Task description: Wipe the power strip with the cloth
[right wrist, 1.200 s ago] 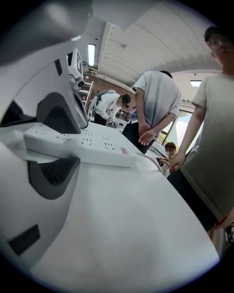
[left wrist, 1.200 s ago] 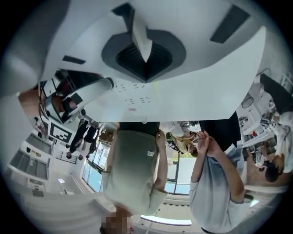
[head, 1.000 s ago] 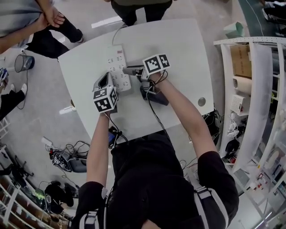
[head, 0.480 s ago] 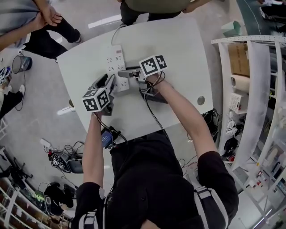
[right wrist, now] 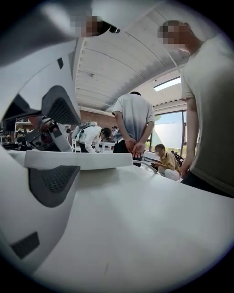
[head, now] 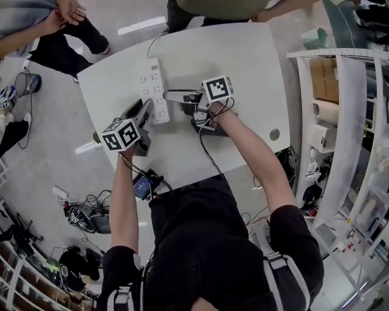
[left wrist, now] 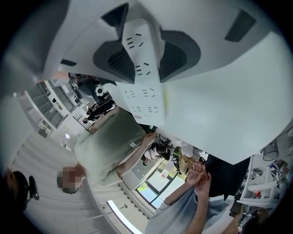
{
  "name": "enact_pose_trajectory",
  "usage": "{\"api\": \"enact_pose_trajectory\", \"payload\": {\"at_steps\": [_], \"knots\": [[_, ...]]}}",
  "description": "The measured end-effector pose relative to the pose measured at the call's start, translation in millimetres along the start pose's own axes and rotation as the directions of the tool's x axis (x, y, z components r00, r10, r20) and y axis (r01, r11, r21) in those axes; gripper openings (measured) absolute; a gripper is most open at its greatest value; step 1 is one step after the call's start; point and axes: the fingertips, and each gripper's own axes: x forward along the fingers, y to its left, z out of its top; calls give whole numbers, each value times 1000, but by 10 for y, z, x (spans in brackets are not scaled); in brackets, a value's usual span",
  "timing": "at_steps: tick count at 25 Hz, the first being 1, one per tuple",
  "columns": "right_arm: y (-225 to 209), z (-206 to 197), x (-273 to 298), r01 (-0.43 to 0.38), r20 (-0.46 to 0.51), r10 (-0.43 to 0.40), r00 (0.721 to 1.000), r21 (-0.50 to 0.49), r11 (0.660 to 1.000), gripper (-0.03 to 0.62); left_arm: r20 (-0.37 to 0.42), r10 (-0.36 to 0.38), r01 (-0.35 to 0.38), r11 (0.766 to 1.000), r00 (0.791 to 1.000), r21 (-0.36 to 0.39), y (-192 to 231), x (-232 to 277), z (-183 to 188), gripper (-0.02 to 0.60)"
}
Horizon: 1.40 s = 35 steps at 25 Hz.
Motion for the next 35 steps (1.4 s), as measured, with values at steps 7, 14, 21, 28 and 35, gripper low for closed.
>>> {"api": "enact_pose_trajectory", "payload": {"at_steps": [7,14,21,28,35], "knots": [[-202,2,72,144,-15,-146,989,-77,986,293,-23,18,-19,999,1000,-47,71,-5,-17,195],[-361,-179,-27,369,-118,-431,895,-348,862,293,-77,-11,12,1000,997,16,-13,-4,-101,153],[-309,-242,90,241,-84,-246,966,-59,969,293,1,47,-46,996,999,-74,71,-2,-14,156],[173,-221,150,-88,-11,88,996,24,996,293,81,-10,29,971,997,-237,231,-185,72,160],[517,-359,520,-224,-83,221,972,-27,974,252,165,6,54,933,986,-357,459,-405,70,153]]}}
